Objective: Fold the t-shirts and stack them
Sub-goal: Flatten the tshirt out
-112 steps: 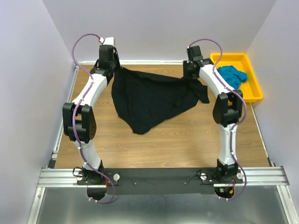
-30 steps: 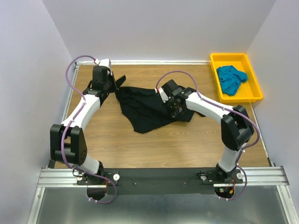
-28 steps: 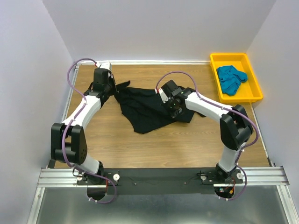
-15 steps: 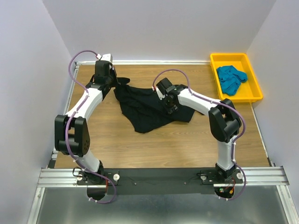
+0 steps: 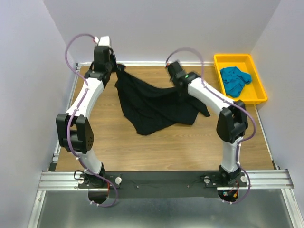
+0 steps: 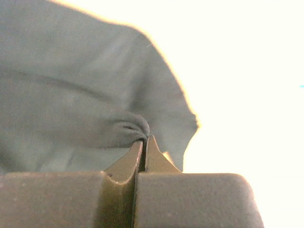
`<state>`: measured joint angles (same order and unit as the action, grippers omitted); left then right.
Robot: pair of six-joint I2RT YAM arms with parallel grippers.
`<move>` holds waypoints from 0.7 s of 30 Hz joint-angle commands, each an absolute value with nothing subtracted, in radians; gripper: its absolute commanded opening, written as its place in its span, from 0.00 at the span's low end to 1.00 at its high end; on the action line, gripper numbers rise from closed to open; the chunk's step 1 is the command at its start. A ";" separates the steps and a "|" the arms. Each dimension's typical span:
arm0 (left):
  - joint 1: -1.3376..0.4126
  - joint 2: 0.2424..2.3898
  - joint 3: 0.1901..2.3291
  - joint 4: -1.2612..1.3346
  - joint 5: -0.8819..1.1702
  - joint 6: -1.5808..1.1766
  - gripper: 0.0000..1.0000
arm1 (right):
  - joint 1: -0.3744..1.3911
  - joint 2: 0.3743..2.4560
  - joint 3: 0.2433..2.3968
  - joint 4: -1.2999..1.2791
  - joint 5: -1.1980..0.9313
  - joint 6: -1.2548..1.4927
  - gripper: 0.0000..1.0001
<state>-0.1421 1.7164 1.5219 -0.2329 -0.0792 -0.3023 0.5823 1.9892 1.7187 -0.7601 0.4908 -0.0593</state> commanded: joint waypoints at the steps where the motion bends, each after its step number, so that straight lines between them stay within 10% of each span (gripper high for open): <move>1: -0.106 1.710 1.759 -0.255 -0.202 -0.270 0.00 | 0.512 1.931 1.971 -0.721 0.773 -0.032 0.01; 10: -0.043 1.633 2.190 -0.259 -0.304 -0.195 0.00 | 0.469 1.870 2.333 -0.575 0.813 -0.232 0.01; 21: -0.043 1.065 1.837 -0.005 -0.406 -0.059 0.00 | 0.468 1.378 2.014 -0.462 0.459 -0.308 0.00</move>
